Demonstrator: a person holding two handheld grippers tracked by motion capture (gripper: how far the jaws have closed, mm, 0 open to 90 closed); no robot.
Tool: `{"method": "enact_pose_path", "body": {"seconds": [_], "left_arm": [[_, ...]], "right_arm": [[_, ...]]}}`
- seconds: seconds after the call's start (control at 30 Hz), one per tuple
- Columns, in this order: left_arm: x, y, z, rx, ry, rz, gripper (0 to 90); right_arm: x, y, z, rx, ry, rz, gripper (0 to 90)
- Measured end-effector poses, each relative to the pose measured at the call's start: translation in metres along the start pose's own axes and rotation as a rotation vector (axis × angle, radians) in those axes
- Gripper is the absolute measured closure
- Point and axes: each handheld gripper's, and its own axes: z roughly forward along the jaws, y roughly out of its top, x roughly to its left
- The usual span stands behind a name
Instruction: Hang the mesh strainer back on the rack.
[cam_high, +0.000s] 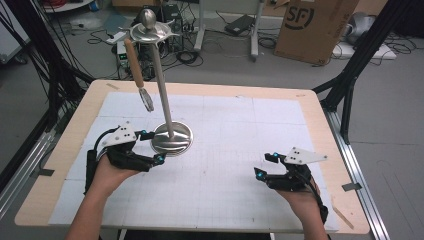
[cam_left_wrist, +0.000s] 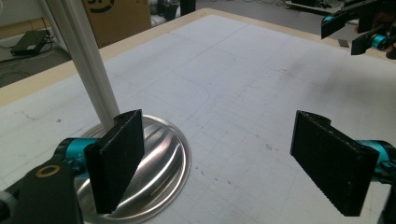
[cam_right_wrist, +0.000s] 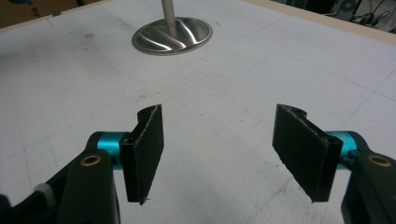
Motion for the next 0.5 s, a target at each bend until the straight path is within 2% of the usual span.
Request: {"method": "enact_pose_path", "body": {"seconds": [0.1,0.3,0.5], "left_arm": [[-0.001,-0.004,0.002,0.018,-0.001,0.004,18.2],[-0.001,-0.013,0.002,0.009,0.006,-0.007,17.7],[-0.002,-0.02,0.007,0.053,0.028,0.009,17.0]], "right_arm": [[0.0,0.0,0.0,0.002,0.0,-0.001,33.3],[0.0,-0.002,0.002,0.009,0.003,0.008,33.3],[-0.001,-0.004,0.007,0.019,0.007,0.0,33.2]]}}
